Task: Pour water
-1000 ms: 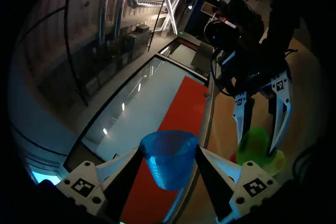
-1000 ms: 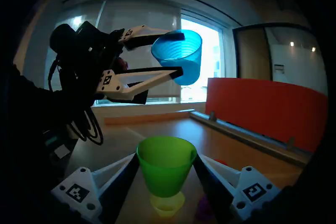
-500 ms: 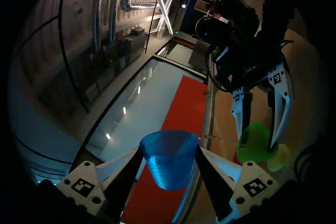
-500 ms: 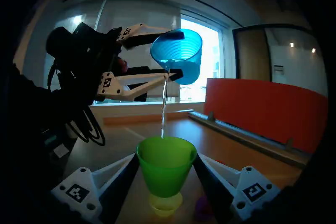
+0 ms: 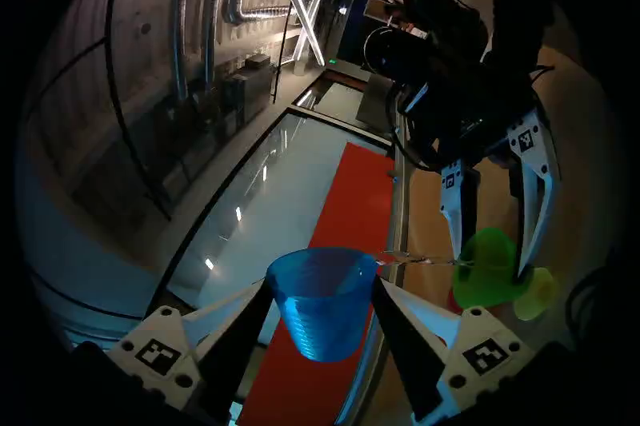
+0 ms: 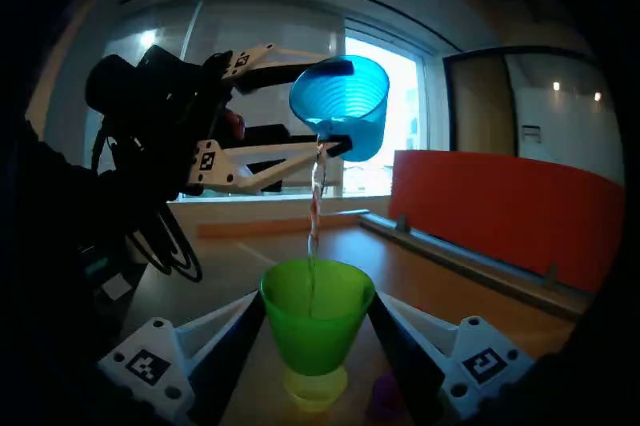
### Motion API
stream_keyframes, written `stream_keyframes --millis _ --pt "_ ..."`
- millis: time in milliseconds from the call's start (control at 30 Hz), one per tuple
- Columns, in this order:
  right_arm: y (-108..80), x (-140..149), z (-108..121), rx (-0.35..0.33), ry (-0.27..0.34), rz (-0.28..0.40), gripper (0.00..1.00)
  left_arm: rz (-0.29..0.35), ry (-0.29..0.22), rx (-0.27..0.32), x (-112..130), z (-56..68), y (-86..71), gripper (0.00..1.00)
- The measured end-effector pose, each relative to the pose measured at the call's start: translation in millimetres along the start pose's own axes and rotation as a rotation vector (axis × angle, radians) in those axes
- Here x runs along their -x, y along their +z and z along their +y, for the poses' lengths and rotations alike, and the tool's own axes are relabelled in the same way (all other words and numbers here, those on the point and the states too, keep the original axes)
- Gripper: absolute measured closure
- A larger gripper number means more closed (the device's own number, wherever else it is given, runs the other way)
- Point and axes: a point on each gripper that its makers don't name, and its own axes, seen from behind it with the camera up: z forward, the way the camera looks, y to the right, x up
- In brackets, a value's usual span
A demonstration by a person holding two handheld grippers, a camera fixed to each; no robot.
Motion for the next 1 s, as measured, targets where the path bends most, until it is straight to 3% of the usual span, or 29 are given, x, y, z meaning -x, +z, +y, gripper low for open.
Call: stream_keyframes --millis 1000 --pt "-3.0 -2.9 0.2 0.001 -0.013 0.003 0.09 0.007 0.052 -0.007 -3.9 -7.5 -2.2 0.14"
